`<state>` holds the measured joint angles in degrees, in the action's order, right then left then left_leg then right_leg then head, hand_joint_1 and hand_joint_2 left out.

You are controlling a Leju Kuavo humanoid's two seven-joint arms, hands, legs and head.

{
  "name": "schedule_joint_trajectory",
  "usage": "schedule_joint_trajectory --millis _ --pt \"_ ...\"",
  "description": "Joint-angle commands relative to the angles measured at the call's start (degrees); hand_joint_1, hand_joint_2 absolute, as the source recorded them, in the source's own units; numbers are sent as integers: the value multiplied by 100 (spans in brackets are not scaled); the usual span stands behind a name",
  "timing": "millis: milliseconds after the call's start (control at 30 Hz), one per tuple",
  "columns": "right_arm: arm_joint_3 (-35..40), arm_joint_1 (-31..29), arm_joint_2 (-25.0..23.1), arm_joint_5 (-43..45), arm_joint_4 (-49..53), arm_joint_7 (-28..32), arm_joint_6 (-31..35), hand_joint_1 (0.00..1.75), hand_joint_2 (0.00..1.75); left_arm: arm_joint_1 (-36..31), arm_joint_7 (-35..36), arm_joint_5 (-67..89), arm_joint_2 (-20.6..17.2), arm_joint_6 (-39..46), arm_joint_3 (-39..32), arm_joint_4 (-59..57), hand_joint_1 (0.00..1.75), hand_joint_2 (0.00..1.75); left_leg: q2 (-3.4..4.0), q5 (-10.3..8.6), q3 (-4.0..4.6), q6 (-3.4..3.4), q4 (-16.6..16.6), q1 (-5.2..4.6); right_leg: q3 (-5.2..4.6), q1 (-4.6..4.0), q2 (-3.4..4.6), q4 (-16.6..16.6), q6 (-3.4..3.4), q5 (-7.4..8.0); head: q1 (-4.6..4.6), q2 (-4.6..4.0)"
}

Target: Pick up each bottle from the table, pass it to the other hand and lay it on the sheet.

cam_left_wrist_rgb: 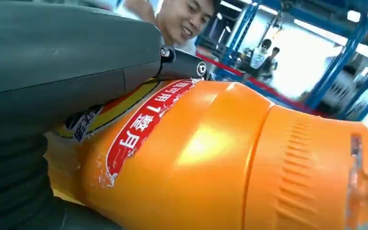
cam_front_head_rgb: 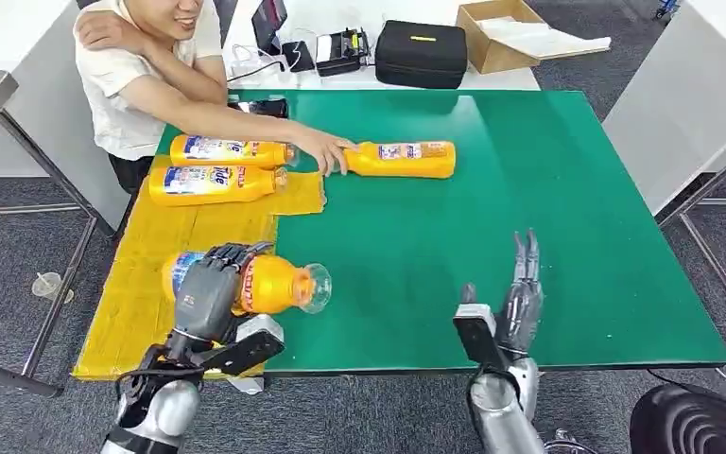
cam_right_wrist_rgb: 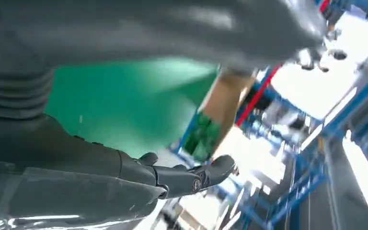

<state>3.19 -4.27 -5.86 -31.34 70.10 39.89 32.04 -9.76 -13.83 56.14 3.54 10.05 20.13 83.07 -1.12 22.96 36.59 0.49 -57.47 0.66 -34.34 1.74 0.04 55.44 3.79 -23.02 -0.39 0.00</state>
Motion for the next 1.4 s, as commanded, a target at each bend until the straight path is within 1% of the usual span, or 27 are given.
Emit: schedule_joint_trajectory --millis 33,67,100,133,200,233,267,300,333,367,400,433,467,500,533,667,700,733,767,800,867,900,933,1267,1300,1367,1400 --pt "143 -276 165 330 -283 11 -209 0 175 -1320 76 309 -431 -415 228 -2273 175 175 1 3 -37 -2 4 5 39 -10 -11 -4 -28 -6 2 0" --pt "143 -276 165 330 -283 11 -209 0 175 -1320 76 309 -431 -415 228 -2273 175 175 5 1 -33 -4 4 3 34 -9 -4 -4 -23 -4 2 0" --pt "267 -373 176 408 -425 11 -221 0 175 -1492 98 261 -392 -523 267 -2556 164 175 2 -5 -15 -3 4 1 16 -4 -4 -3 -15 2 0 0" --pt "312 -419 174 467 -486 11 -245 0 175 -1613 111 268 -377 -561 298 -2755 168 175 2 -3 -23 -1 3 3 25 -6 -5 -4 -17 -1 2 0" --pt "426 -484 190 560 -613 11 -286 0 175 -1830 172 168 -280 -599 236 -3225 164 175 5 -1 -27 1 1 6 32 -7 -5 -4 -19 -3 2 0" --pt "426 -484 190 560 -613 11 -286 0 175 -1830 172 168 -280 -599 236 -3225 164 175 1 -6 -18 0 4 5 23 -4 -4 -5 -12 1 2 0" --pt "426 -484 190 560 -613 11 -286 0 175 -1830 172 168 -280 -599 236 -3225 164 175 4 1 -33 1 1 7 40 -8 -6 -4 -22 -4 2 0" --pt "564 -533 217 642 -702 11 -238 0 175 -1983 103 78 -219 -496 166 -3652 166 175 7 -1 -27 0 2 6 32 -7 -1 -5 -18 -1 2 0" --pt "618 -575 222 703 -773 11 -271 0 175 -2065 141 59 -180 -474 136 -3853 159 175 3 -3 -21 0 1 4 26 -4 -4 -4 -15 -1 2 0" --pt "640 -584 225 753 -793 11 -283 0 175 -2120 171 60 -159 -457 123 -3990 157 175 1 0 -33 0 2 6 40 -8 -8 -6 -22 -4 2 0" --pt "676 -623 225 782 -862 11 -276 0 175 -2210 204 4 -116 -469 61 -4228 89 175 4 1 -31 -1 0 7 37 -8 -5 -4 -21 -4 0 0" --pt "691 -647 224 832 -914 11 -283 0 175 -2269 219 -72 -89 -509 -9 -4417 66 175 0 -4 -23 -1 3 3 28 -3 -6 -4 -15 -1 2 0" --pt "705 -650 231 859 -927 11 -280 0 175 -2300 219 -137 -67 -513 -69 -4505 65 175 9 11 -53 -1 -3 8 60 -13 -5 -2 -34 -13 2 0" --pt "708 -653 234 870 -939 11 -283 0 175 -2306 220 -149 -71 -515 -83 -4544 47 175 6 -3 -23 -1 1 5 27 -6 0 -3 -16 0 2 0" --pt "726 -660 251 886 -982 11 -254 0 175 -2360 245 -129 -86 -504 -86 -4659 35 175 15 5 -36 -1 -2 8 39 -11 5 -3 -24 -4 2 0" --pt "744 -665 263 906 -996 11 -236 0 175 -2395 262 -103 -83 -478 -78 -4742 31 175 8 2 -27 1 0 5 32 -6 0 -4 -18 -4 2 0" --pt "740 -662 269 926 -1006 11 -231 0 175 -2410 267 -82 -79 -468 -64 -4774 17 175 8 -3 -15 0 0 4 19 -4 3 -2 -12 1 2 0" --pt "743 -671 275 945 -1024 11 -216 0 175 -2437 276 -62 -82 -484 -51 -4838 23 175 15 7 -31 1 -4 5 36 -8 5 -1 -21 -6 0 0" --pt "729 -682 276 964 -1062 11 -191 0 175 -2445 267 -63 -86 -509 -49 -4902 33 175 7 1 -21 1 -2 4 26 -5 -1 0 -16 -3 0 0" --pt "737 -684 289 965 -1072 11 -160 0 175 -2449 264 -64 -86 -531 -49 -4947 30 175 11 7 -32 1 -5 8 38 -10 0 0 -22 -7 2 0" --pt "745 -681 304 1008 -1081 11 -133 0 175 -2455 267 -31 -82 -537 -21 -5005 19 175 7 3 -29 1 -1 5 34 -7 -1 -2 -20 -5 2 0" --pt "741 -678 317 1018 -1081 11 -123 0 175 -2436 263 -25 -70 -545 -6 -5019 17 175 4 -3 -16 0 1 3 20 -2 1 -1 -12 1 2 0" --pt "756 -682 331 1031 -1104 11 -94 0 175 -2420 190 -58 -60 -605 2 -5025 17 175 11 5 -31 1 -2 5 36 -7 3 -1 -21 -5 2 0" --pt "755 -685 335 1052 -1107 11 -93 0 175 -2404 154 -85 -54 -643 -1 -5020 19 175 4 -5 -16 1 3 1 22 -1 1 -1 -10 2 2 0" --pt "755 -685 335 1052 -1107 11 -93 0 175 -2404 154 -85 -54 -643 -1 -5020 19 175 12 3 -32 1 0 4 38 -6 5 -2 -19 -3 2 0" --pt "755 -685 335 1052 -1107 11 -93 0 175 -2404 154 -85 -54 -643 -1 -5020 19 175 5 -4 -19 1 2 1 25 -1 2 -1 -11 1 2 0" --pt "755 -685 335 1052 -1107 11 -93 0 175 -2404 154 -85 -54 -643 -1 -5020 19 175 12 2 -30 1 0 4 35 -5 6 -1 -19 -2 2 0"
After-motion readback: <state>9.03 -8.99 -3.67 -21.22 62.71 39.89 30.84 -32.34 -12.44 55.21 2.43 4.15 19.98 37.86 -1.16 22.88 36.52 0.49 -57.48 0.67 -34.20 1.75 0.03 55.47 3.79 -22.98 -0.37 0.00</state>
